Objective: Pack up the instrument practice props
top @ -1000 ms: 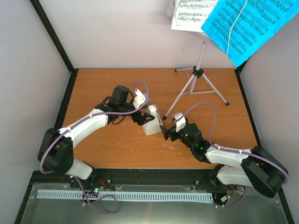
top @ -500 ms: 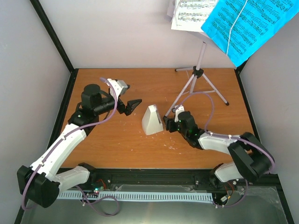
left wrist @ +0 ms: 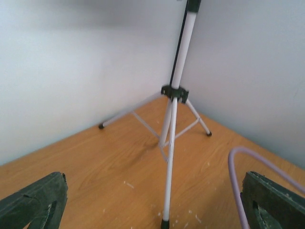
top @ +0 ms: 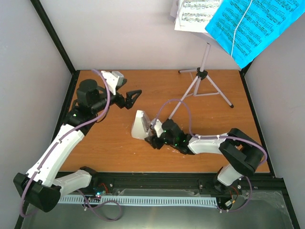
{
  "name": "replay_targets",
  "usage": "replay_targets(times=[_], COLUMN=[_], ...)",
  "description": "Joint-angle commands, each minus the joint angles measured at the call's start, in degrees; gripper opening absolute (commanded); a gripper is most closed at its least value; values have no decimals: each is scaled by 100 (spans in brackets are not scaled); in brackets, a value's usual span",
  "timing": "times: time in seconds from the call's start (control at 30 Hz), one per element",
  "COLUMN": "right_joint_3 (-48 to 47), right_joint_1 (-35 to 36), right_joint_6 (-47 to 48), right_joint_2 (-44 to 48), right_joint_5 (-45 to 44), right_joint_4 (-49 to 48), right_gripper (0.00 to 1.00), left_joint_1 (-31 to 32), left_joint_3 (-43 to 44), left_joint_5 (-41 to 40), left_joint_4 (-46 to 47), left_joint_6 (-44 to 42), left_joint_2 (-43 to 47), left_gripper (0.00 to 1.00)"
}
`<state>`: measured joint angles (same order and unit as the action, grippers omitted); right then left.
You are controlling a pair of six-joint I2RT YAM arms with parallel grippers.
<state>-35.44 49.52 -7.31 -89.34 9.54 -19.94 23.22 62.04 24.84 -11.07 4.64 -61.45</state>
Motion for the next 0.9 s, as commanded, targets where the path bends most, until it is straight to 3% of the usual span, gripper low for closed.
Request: replay_targets(times=[0.0,0.17,0.33,0.4,0.7,0.87], right_joint_3=[-171,49,-292,-580,-2261,-2667], right_joint_1=[361,218,-326,-362,-433,-443], right_joint_6=[189,586,938,1211,2280,2620], right_joint_2=[87,1101,1556,1458,82,-469], right_joint_5=[-22,-188,871,954,1320,1050], right_joint_4=[-146,201,750,971,1819,2038], right_gripper=[59,68,95,99,100,92], left_joint_1=[-28,-50,-55,-62,-72,-72], left_joint_3=[515,237,-447,-414,244,226], left_joint_5=[-222,-717,-994,-1211,-1705,-1684], left_joint_4=[-236,-192,402,316,-378,-433], left_joint_6=[369,116,-71,92,726,735], left_joint_2=[83,131,360,354,486,537], left_gripper=[100,99,99,100,100,99])
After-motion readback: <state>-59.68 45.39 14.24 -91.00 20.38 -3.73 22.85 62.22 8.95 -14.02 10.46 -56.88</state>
